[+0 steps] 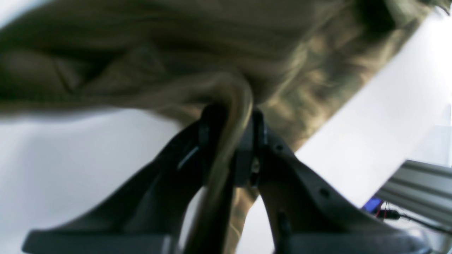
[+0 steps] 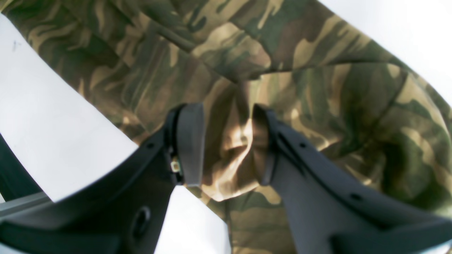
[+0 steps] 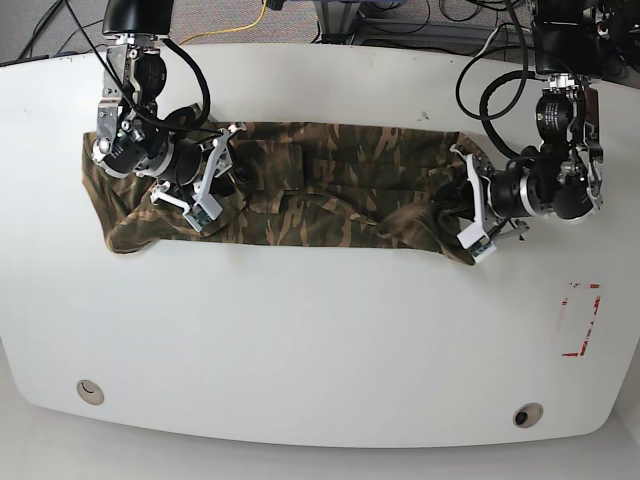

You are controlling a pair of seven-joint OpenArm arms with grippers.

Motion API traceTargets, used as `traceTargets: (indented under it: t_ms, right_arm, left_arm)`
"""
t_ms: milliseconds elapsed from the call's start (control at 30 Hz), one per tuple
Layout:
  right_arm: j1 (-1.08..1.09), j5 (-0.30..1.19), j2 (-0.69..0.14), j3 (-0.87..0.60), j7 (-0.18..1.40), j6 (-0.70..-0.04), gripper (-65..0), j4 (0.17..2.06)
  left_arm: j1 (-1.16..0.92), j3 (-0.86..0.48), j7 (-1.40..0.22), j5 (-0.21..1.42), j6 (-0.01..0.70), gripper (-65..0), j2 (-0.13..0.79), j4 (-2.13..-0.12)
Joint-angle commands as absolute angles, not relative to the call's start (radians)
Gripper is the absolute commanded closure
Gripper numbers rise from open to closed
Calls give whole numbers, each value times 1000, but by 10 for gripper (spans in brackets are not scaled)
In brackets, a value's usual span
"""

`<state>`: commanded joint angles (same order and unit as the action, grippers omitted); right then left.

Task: Layout the t-shirt on the table in an organized manner, then fold the t-shirt properly
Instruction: 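Lift the held end with the left gripper and fold it toward the right gripper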

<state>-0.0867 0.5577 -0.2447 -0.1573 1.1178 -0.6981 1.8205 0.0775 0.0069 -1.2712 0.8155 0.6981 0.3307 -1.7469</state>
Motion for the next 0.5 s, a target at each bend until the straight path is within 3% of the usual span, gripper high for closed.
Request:
traceTargets:
  t_ms: [500]
  right_arm:
    - [-87, 558, -245, -157, 1116, -698, -222, 1821]
  left_arm:
    - [102, 85, -1267, 809, 671, -67, 131, -1728]
